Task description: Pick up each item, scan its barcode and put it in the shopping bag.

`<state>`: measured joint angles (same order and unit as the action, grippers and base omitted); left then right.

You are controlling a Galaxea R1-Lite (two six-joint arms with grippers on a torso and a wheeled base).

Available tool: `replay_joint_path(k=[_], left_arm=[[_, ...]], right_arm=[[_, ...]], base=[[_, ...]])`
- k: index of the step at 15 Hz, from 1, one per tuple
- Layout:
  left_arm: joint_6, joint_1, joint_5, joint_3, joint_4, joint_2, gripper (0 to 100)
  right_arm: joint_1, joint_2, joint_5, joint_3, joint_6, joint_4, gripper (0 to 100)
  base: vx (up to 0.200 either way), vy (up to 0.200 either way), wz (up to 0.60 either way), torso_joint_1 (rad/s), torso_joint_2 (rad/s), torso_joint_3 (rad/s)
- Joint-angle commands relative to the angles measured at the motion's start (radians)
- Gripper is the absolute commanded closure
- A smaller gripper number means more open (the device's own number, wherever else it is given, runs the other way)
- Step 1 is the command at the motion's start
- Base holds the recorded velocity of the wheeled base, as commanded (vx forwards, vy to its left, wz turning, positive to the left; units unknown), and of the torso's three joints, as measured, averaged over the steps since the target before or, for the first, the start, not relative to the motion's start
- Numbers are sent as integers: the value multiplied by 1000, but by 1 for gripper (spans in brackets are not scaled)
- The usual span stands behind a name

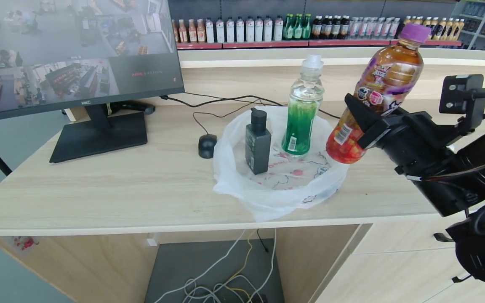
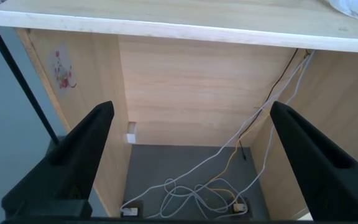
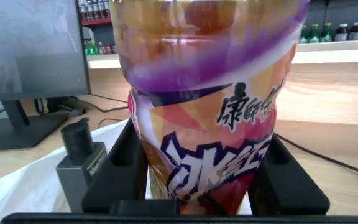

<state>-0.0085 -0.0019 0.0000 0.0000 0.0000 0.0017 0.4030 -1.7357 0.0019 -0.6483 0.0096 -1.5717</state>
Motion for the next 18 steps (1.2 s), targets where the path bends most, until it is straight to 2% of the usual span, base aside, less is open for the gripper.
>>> replay_joint_path(k=[1, 11, 18], left_arm=[[-1, 0, 0, 0, 0, 0, 0], [-1, 0, 0, 0, 0, 0, 0], [-2, 0, 0, 0, 0, 0, 0]], right_arm=[[-1, -11, 0, -1, 0, 1, 100], [57, -122, 0, -73, -3, 1, 100], [57, -206, 4, -117, -7, 1, 100]], base=[[0, 0, 0, 0, 0, 0], [0, 0, 0, 0, 0, 0], [0, 0, 0, 0, 0, 0]])
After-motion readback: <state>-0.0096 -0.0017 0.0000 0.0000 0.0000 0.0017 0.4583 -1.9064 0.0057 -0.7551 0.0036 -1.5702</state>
